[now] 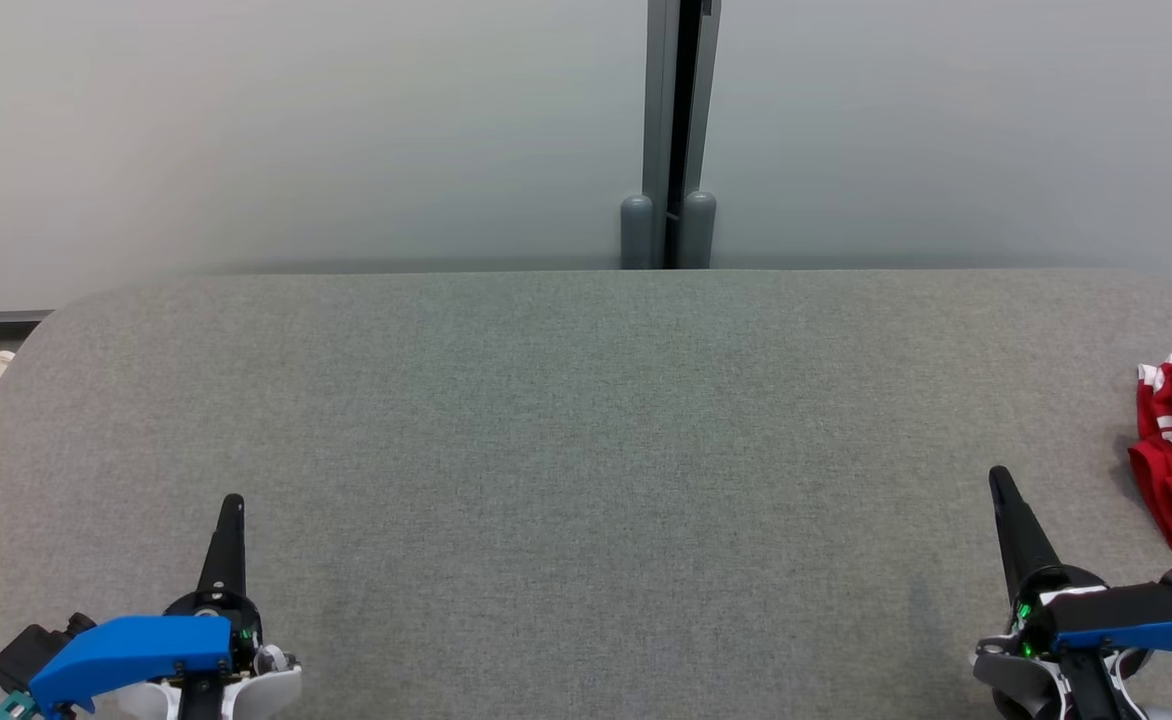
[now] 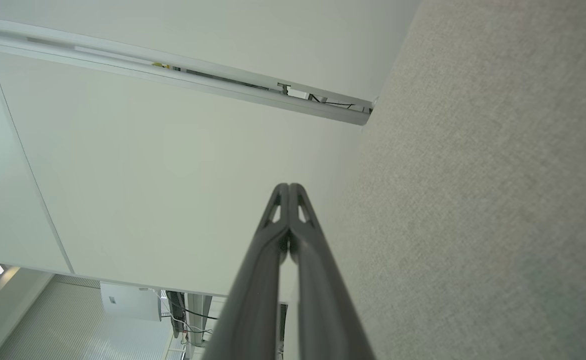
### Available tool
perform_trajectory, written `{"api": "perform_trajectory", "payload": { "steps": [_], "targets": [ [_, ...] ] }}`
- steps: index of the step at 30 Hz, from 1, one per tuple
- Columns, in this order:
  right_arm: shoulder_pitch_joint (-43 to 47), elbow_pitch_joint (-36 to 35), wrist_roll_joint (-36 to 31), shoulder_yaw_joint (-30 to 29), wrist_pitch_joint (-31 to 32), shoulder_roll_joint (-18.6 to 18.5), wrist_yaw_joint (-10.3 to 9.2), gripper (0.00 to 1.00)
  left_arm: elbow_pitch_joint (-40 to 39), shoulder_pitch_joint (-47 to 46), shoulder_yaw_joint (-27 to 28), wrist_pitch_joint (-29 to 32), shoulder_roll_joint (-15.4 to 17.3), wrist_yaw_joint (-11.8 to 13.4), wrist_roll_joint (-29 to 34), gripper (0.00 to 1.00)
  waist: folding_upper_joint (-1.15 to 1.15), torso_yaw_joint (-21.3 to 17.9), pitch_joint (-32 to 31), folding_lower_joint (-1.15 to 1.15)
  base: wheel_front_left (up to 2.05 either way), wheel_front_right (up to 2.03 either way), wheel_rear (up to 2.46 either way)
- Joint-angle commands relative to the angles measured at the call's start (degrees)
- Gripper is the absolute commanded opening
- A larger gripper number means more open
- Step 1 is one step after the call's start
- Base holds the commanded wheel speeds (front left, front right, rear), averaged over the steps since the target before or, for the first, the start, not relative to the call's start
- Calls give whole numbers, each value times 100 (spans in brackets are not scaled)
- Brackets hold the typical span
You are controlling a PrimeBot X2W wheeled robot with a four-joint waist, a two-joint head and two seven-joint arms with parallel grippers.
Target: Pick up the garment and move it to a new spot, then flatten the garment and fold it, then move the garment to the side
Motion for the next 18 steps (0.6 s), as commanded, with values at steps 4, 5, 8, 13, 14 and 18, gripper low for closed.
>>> {"api": "perform_trajectory", "payload": {
  "steps": [4, 5, 8, 13, 14, 18],
  "targets": [
    [48, -117, 305, -27, 75, -40, 2, 0, -88, -123, 62, 87, 14, -35, -257, 0, 0, 13, 5, 0, 0, 0, 0],
    [50, -125, 354, -30, 92, -40, 2, 0, -95, -126, 66, 92, 14, -37, -300, 0, 0, 16, 7, 0, 0, 0, 0],
    [56, -151, 495, -38, 133, -41, 2, 0, -110, -140, 78, 137, 14, -41, -420, 0, 0, 24, 10, 0, 0, 0, 0],
    [64, -195, 713, -53, 185, -42, 2, 0, -139, -164, 95, 184, 14, -48, -614, 0, 0, 38, 15, 0, 0, 0, 0],
    [64, -205, 756, -56, 188, -42, 2, 0, -143, -169, 97, 196, 14, -49, -652, 0, 0, 41, 16, 0, 0, 0, 0],
    [69, -242, 923, -67, 233, -43, 2, 0, -168, -188, 108, 240, 14, -54, -807, 0, 0, 52, 20, 0, 0, 0, 0]
  ]
}}
